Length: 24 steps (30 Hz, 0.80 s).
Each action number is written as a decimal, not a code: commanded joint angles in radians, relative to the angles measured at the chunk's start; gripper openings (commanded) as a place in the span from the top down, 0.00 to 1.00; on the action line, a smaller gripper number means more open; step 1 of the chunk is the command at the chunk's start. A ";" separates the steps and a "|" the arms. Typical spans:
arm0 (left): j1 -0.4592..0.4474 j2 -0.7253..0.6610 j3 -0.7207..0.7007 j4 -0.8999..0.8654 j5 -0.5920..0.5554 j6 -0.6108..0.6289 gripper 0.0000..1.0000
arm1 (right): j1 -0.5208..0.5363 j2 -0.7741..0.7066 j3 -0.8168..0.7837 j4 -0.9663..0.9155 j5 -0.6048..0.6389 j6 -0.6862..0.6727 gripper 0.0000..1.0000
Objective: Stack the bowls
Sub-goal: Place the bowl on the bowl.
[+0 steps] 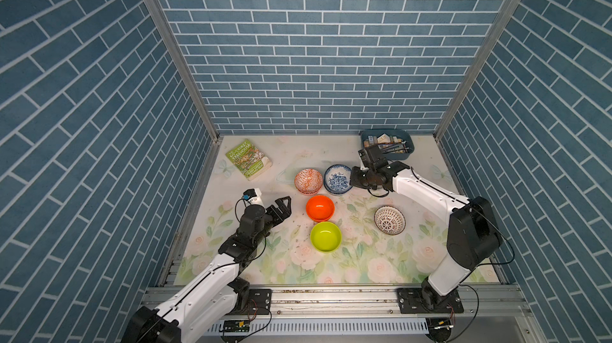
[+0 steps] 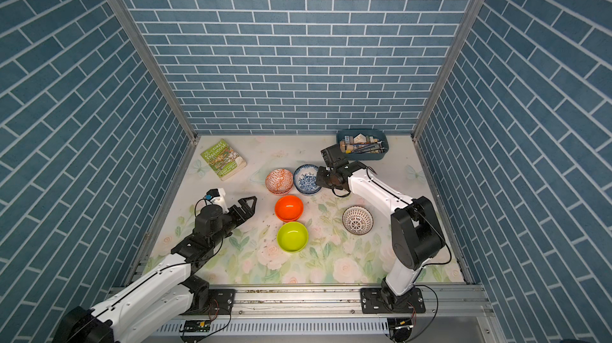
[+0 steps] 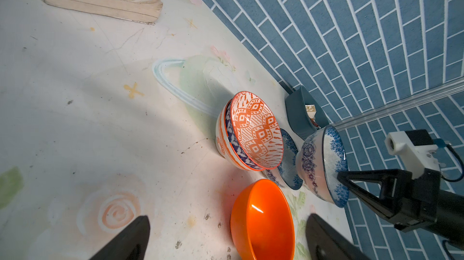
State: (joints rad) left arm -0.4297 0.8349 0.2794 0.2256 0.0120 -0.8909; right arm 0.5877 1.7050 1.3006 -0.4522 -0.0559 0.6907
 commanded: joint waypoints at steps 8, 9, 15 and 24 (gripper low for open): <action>-0.001 0.010 -0.001 0.029 -0.003 0.024 0.00 | -0.006 0.061 0.032 0.091 -0.013 -0.021 1.00; -0.001 0.011 0.000 0.029 -0.001 0.025 0.00 | -0.006 0.065 0.033 0.094 -0.013 -0.022 1.00; -0.001 0.020 0.002 0.033 -0.001 0.028 0.00 | -0.011 0.091 0.039 0.104 -0.013 -0.020 1.00; 0.000 0.021 0.003 0.034 -0.001 0.030 0.00 | -0.019 0.113 0.051 0.111 -0.013 -0.014 1.00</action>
State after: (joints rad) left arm -0.4297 0.8528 0.2794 0.2455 0.0124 -0.8806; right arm 0.5728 1.8114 1.3090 -0.3737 -0.0570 0.6827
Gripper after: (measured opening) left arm 0.998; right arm 0.080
